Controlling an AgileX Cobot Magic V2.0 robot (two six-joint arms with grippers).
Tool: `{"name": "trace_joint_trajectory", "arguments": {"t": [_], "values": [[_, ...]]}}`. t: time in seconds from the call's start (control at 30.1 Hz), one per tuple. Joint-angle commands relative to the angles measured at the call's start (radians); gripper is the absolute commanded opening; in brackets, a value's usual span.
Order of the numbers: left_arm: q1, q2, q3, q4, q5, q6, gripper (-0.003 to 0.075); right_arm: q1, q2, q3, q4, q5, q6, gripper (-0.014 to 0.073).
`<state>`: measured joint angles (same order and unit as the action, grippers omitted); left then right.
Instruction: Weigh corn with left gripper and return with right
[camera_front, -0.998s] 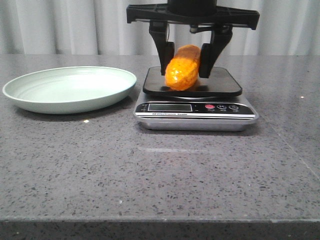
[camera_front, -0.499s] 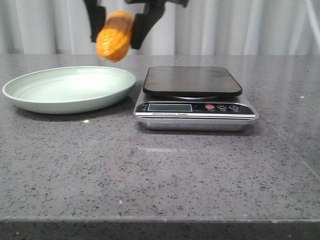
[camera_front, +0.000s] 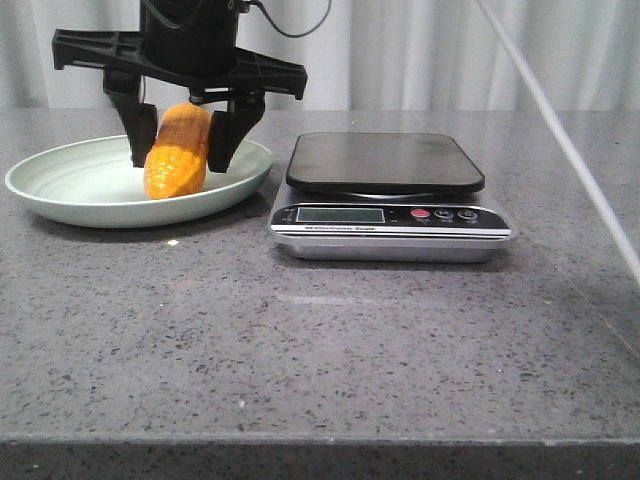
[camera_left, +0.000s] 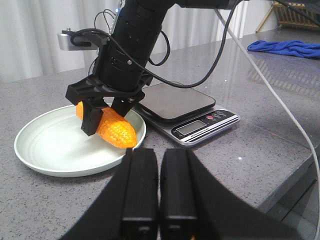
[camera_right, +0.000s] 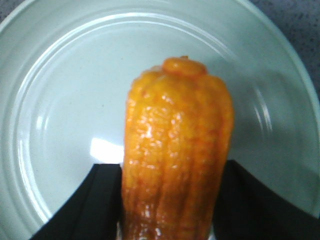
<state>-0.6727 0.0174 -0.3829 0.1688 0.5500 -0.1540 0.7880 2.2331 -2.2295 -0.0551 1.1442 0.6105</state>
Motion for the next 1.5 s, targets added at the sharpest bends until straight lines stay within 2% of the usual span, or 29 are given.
{"name": "trace_joint_trajectory", "arguments": {"t": [0.0,0.1,0.4,0.6,0.77,0.93,1.13,1.46], "values": [[-0.004,0.015,-0.026,-0.003,-0.079,-0.002,0.0127,-0.002,-0.068,-0.045,-0.002,-0.016,-0.02,0.057],[-0.004,0.015,-0.026,-0.003,-0.079,-0.002,0.0127,-0.004,-0.068,-0.08,-0.002,0.024,-0.039,0.0589],[-0.004,0.015,-0.026,-0.003,-0.079,-0.002,0.0127,-0.044,-0.183,-0.143,-0.003,0.181,-0.271,0.0582],[-0.004,0.015,-0.026,-0.003,-0.079,-0.002,0.0127,-0.084,-0.342,-0.137,-0.011,0.198,-0.433,0.0582],[-0.004,0.015,-0.026,-0.003,-0.079,-0.002,0.0127,-0.149,-0.494,-0.039,-0.01,0.168,-0.447,0.0582],[-0.004,0.015,-0.026,-0.003,-0.079,-0.002,0.0127,-0.199,-0.697,0.211,-0.01,0.092,-0.473,0.0582],[-0.004,0.015,-0.026,-0.003,-0.079,-0.002,0.0127,-0.201,-1.026,0.681,-0.01,-0.171,-0.491,0.0582],[-0.004,0.015,-0.026,-0.003,-0.079,-0.002,0.0127,-0.201,-1.56,1.327,-0.01,-0.445,-0.491,0.0582]]}}
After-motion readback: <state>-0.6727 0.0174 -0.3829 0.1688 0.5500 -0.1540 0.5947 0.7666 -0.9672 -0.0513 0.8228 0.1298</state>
